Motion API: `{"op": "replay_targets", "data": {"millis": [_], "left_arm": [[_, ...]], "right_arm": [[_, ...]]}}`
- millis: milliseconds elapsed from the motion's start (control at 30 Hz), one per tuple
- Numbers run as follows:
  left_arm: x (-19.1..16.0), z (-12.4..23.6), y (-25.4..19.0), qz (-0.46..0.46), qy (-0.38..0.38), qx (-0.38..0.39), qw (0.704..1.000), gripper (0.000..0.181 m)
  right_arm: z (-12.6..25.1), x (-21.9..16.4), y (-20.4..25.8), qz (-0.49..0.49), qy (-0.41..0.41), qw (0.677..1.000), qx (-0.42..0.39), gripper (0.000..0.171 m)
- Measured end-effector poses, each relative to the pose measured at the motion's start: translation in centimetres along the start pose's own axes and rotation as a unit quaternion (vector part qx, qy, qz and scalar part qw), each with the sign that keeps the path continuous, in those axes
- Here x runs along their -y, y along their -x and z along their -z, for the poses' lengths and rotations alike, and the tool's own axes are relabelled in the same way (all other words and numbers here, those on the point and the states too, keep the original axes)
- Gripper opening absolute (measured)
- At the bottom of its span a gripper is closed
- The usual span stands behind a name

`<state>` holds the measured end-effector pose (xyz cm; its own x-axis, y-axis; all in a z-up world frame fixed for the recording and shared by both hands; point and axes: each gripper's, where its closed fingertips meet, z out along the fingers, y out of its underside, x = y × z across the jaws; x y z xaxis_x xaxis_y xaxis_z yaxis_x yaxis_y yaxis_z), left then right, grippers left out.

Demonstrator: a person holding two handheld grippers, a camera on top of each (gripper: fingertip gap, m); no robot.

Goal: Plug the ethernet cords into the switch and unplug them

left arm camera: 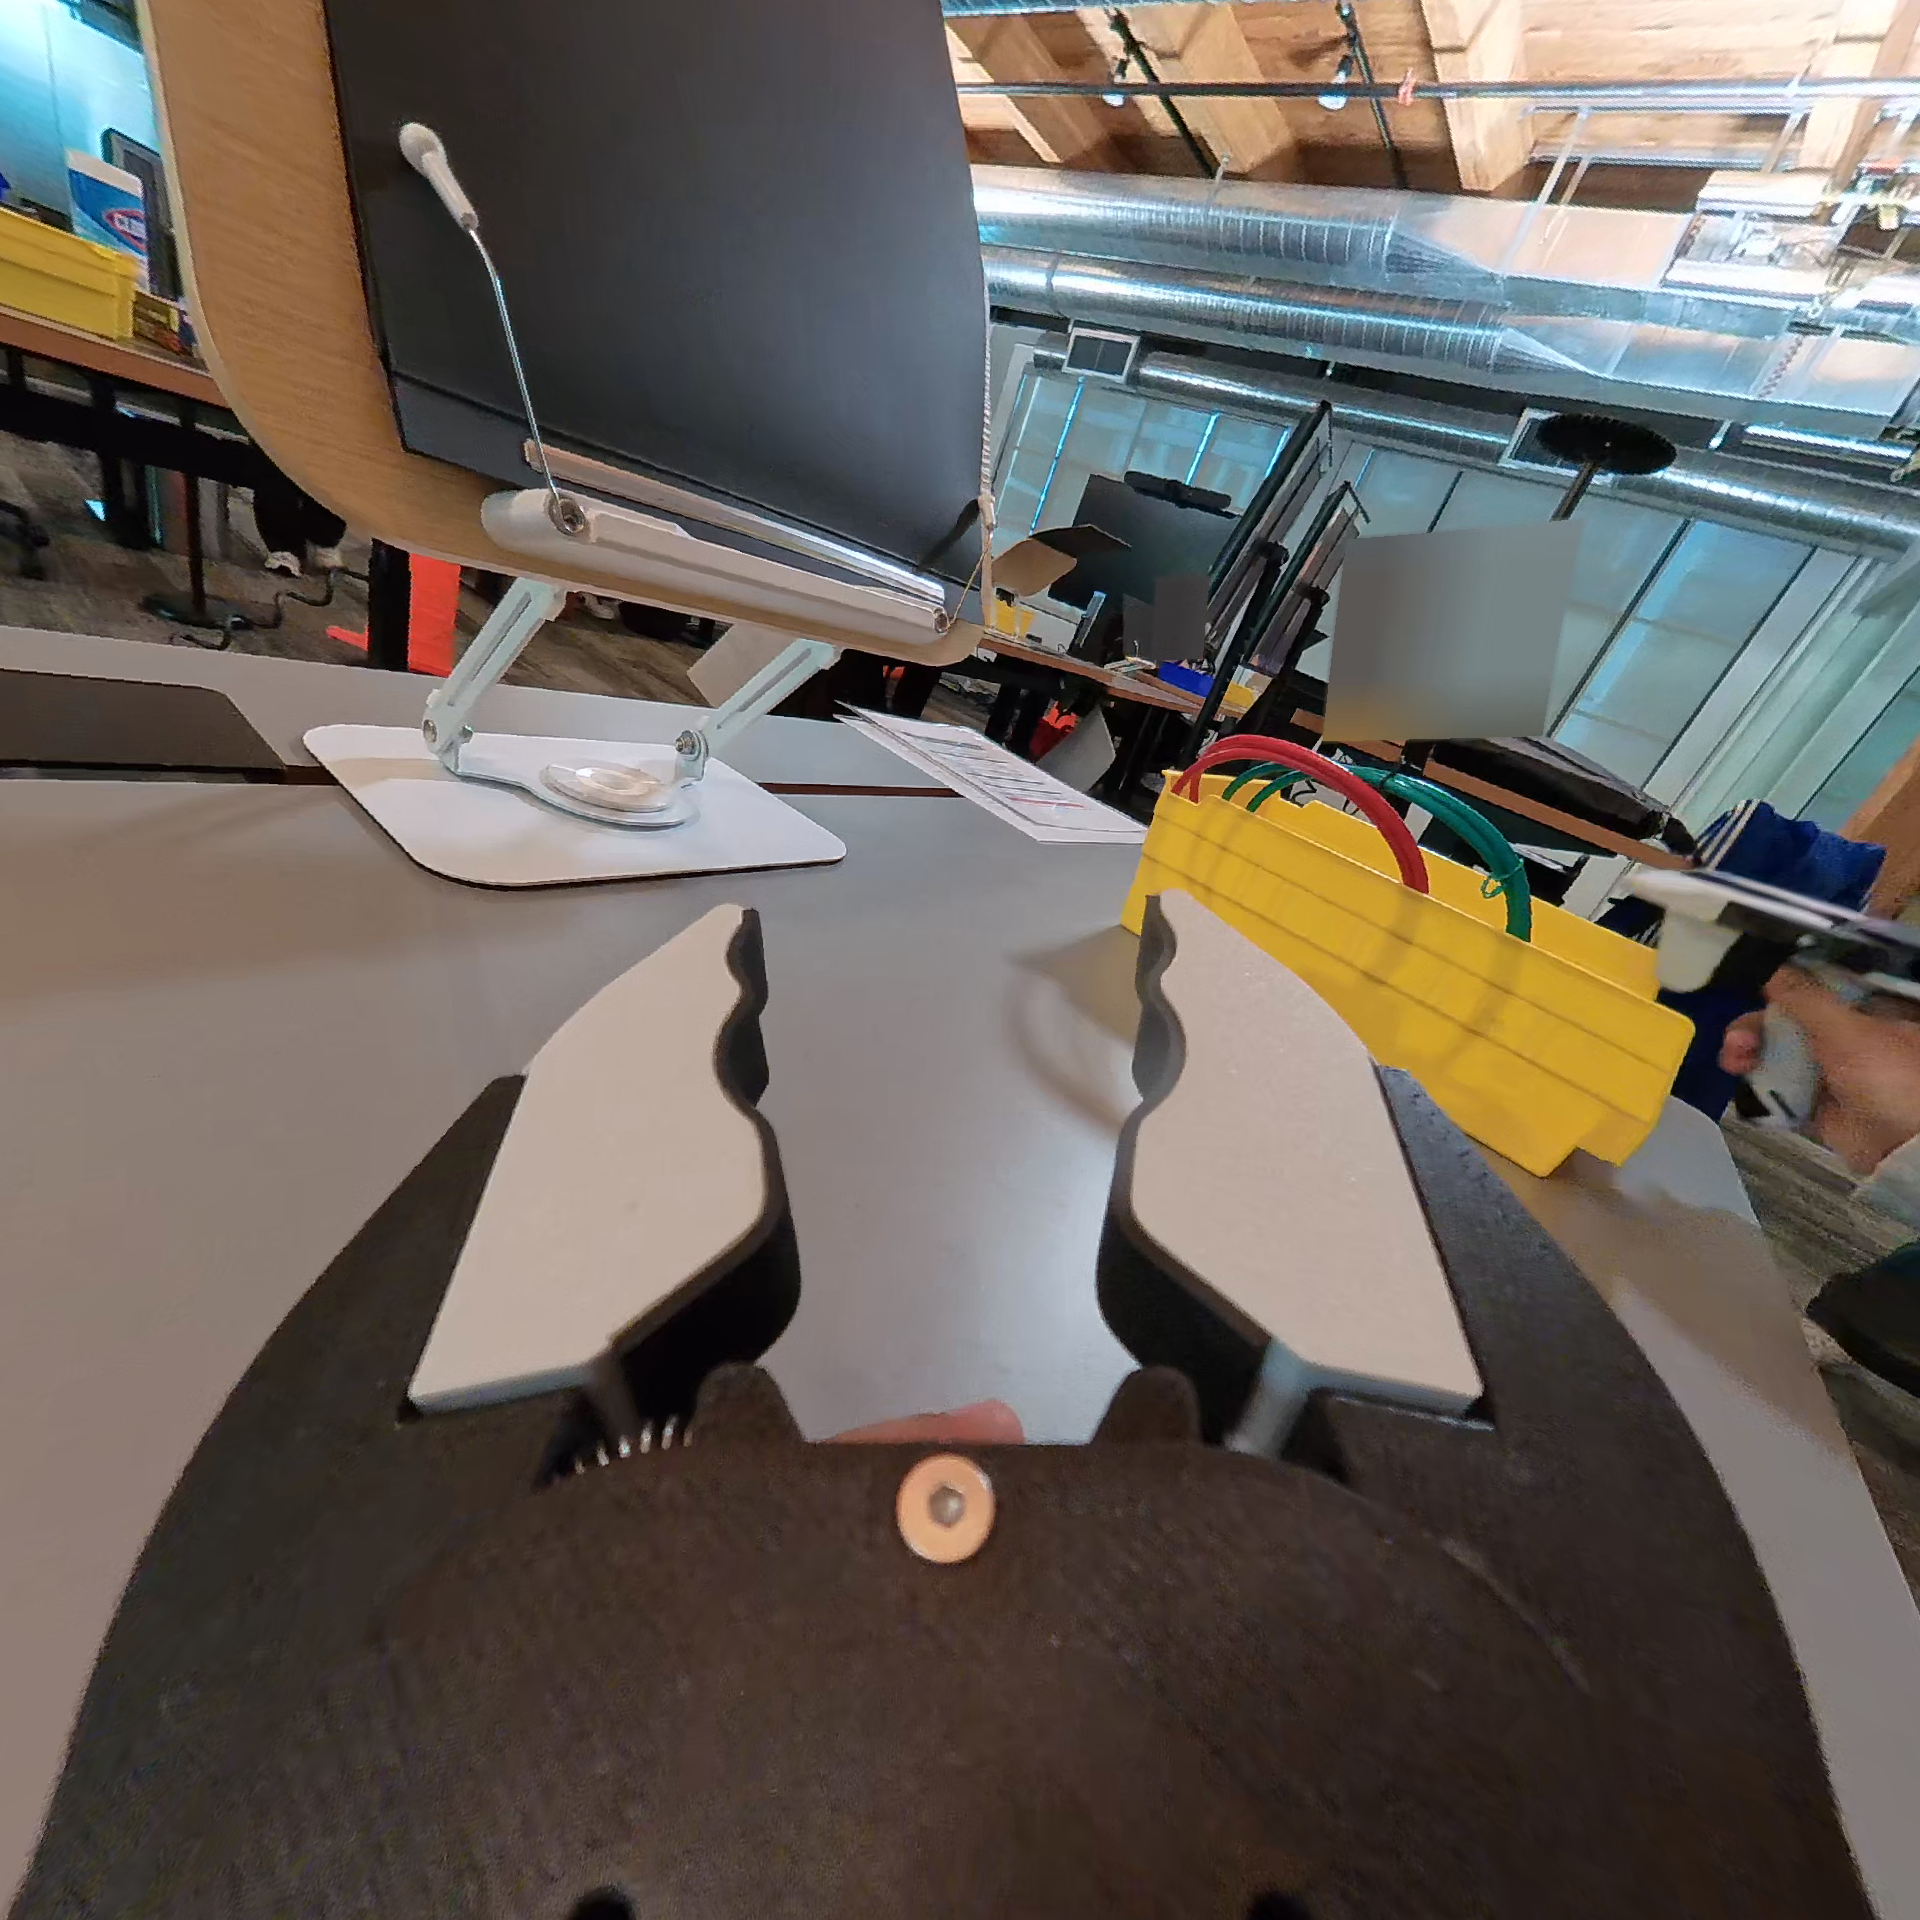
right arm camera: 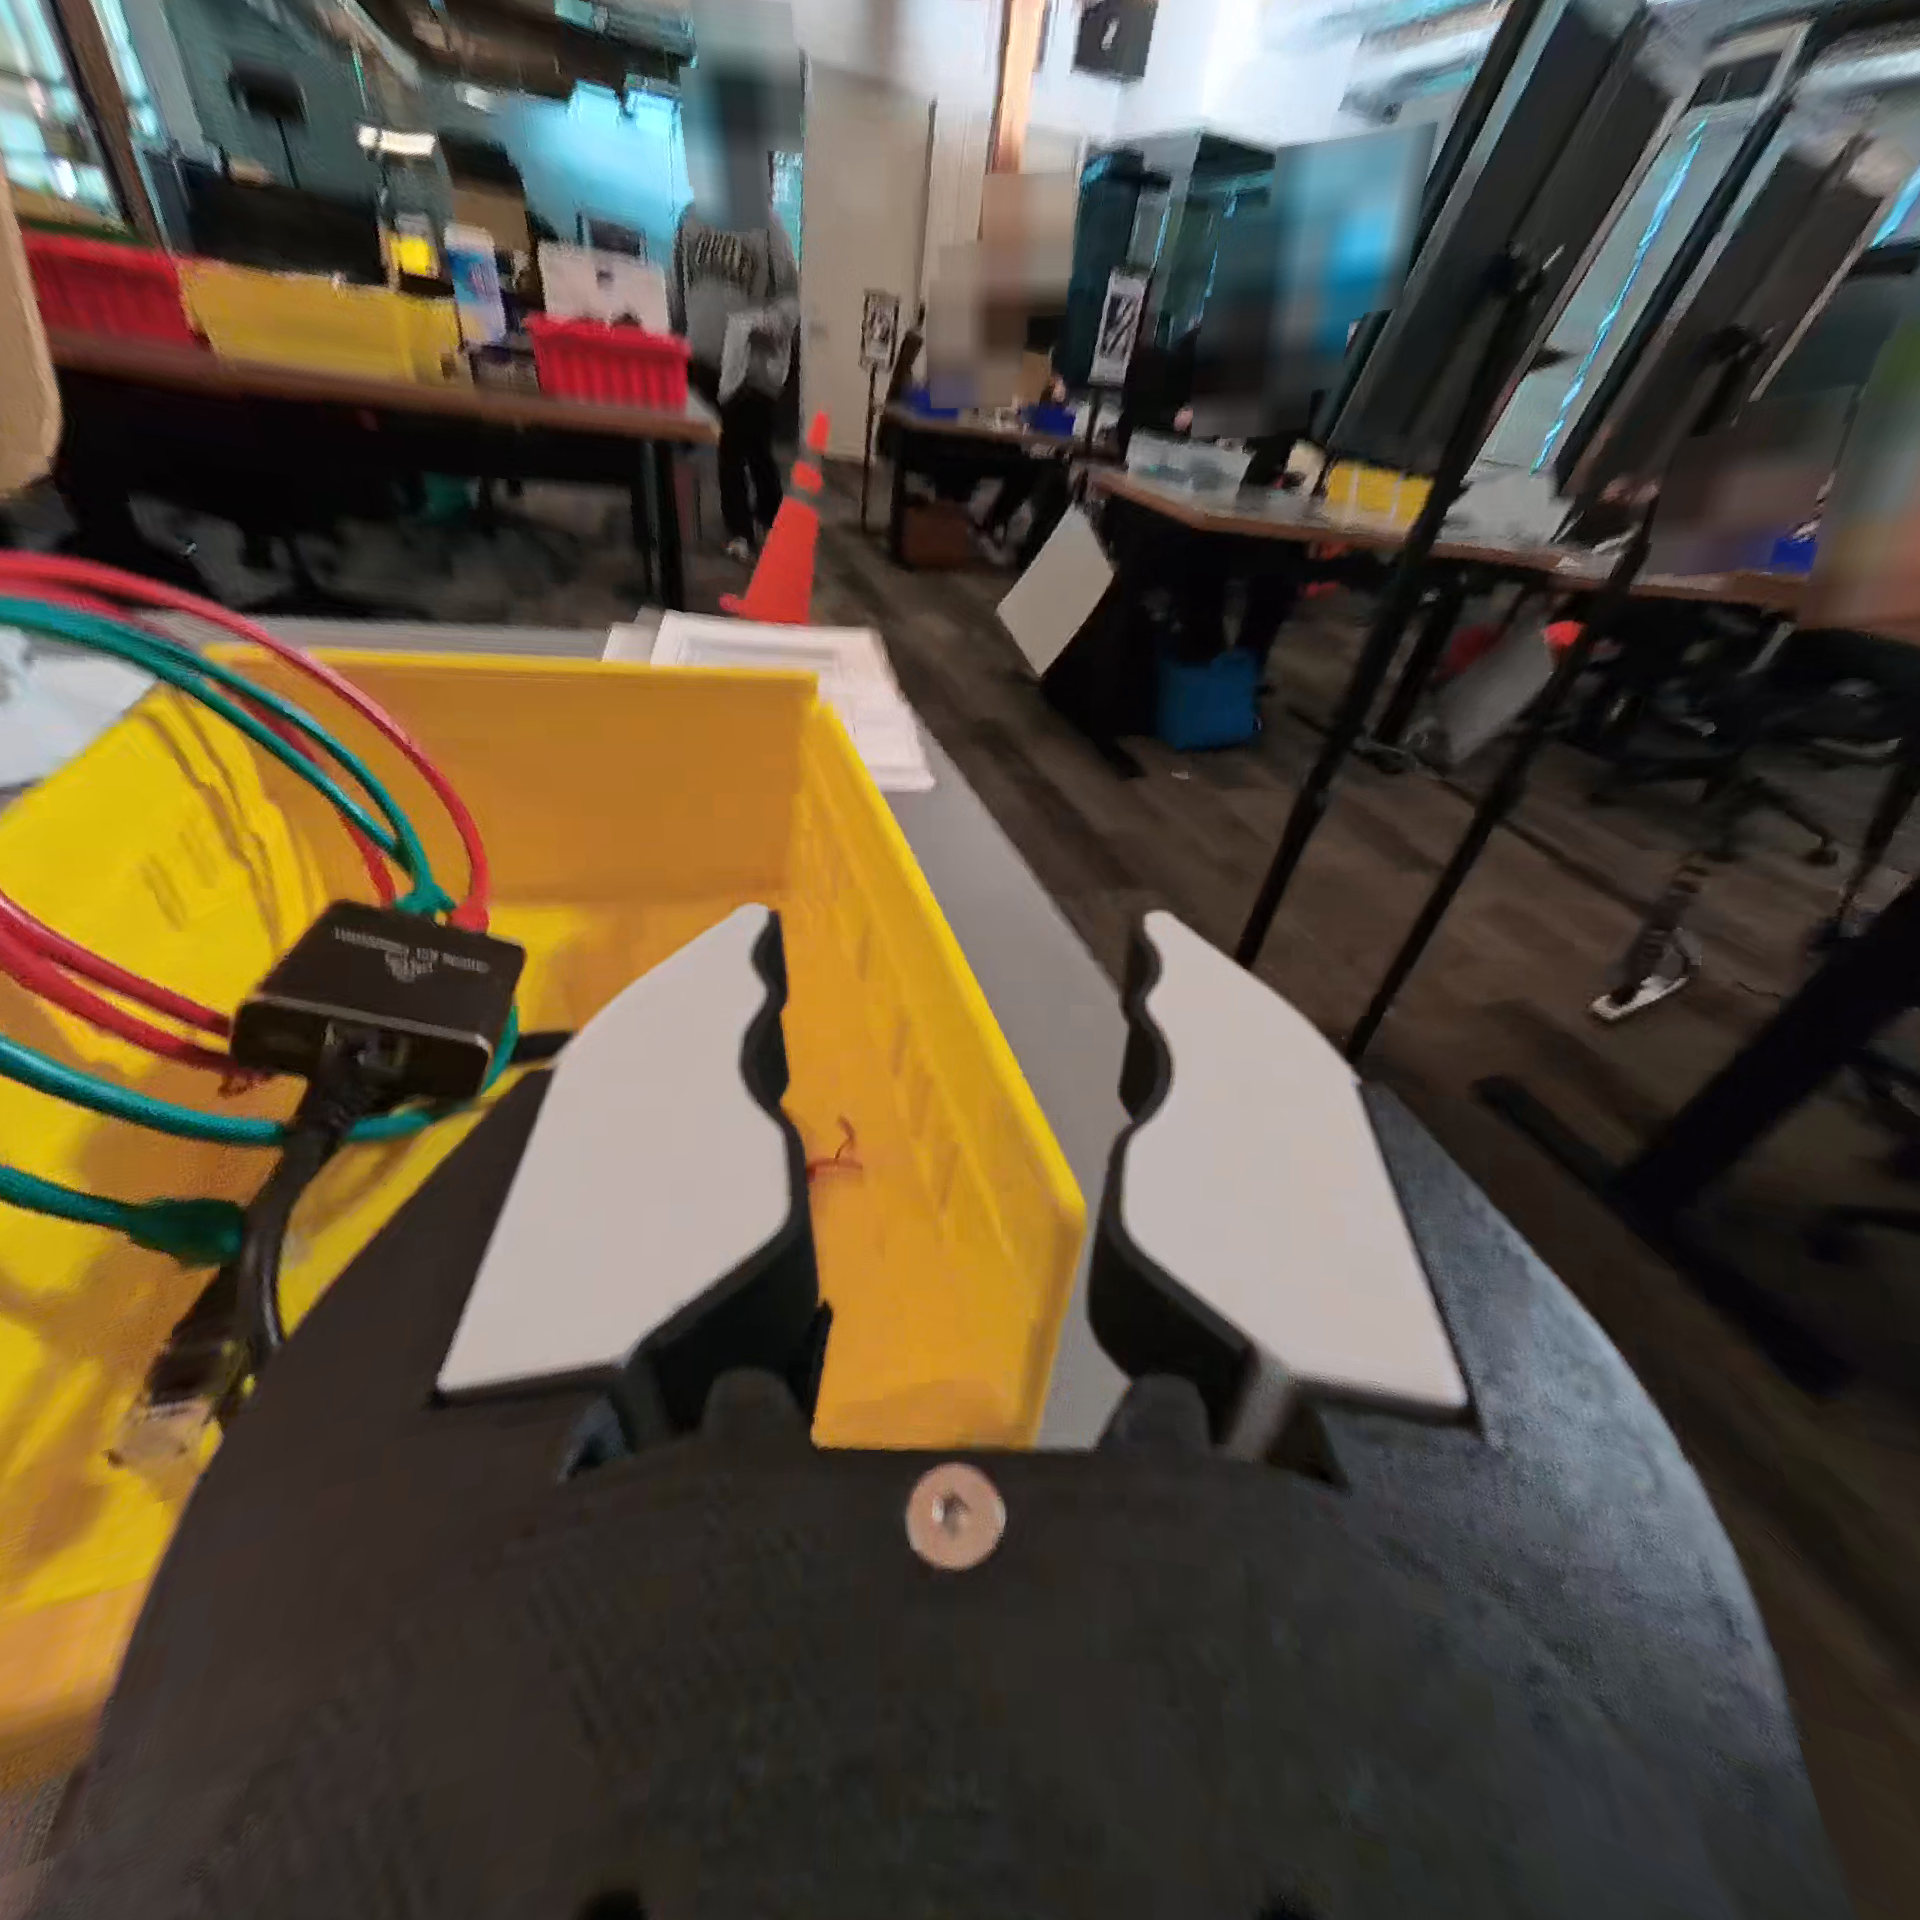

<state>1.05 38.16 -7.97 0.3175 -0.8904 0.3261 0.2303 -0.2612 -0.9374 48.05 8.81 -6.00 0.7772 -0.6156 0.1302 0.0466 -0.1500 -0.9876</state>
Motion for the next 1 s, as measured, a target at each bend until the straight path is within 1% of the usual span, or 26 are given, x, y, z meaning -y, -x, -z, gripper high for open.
{"op": "replay_targets", "data": {"millis": [67, 167, 267, 367, 467, 567, 600, 833, 1000], "left_arm": [[0.0, 0.0, 0.1, 0.005, 0.001, -0.002, 1.0, 0.07], [0.0, 0.0, 0.2, 0.012, 0.002, -0.003, 1.0, 0.07], [0.0, 0.0, 0.3, 0.018, 0.002, -0.004, 1.0, 0.071], [0.0, 0.0, 0.3, 0.025, 0.001, -0.007, 1.0, 0.071], [0.0, 0.1, 0.4, 0.03, -0.001, -0.007, 1.0, 0.071], [0.0, 0.1, 0.4, 0.03, -0.001, -0.008, 1.0, 0.072], [0.0, 0.1, 0.4, 0.029, -0.001, -0.008, 1.0, 0.072], [0.0, 0.1, 0.3, 0.028, 0.002, -0.011, 1.0, 0.072], [0.0, 0.1, 0.3, 0.035, 0.001, -0.014, 0.999, 0.072]], "right_arm": [[-1.5, -2.1, 0.7, -0.026, 0.045, 0.998, 0.025, 0.079], [-2.9, -4.4, 0.4, -0.021, 0.095, 0.995, 0.015, 0.098], [-4.0, -5.7, -0.4, -0.023, 0.118, 0.993, 0.011, 0.11], [-4.7, -7.0, -1.7, -0.024, 0.142, 0.99, 0.008, 0.116], [-5.0, -8.5, -1.7, -0.043, 0.183, 0.982, 0.028, 0.106], [-4.9, -8.9, -0.9, -0.045, 0.197, 0.978, 0.05, 0.081], [-4.9, -9.0, -0.7, -0.044, 0.202, 0.977, 0.05, 0.078], [-4.8, -9.3, -0.4, -0.053, 0.212, 0.974, 0.056, 0.072], [-4.8, -9.5, 0.1, -0.072, 0.222, 0.97, 0.072, 0.06]]}}
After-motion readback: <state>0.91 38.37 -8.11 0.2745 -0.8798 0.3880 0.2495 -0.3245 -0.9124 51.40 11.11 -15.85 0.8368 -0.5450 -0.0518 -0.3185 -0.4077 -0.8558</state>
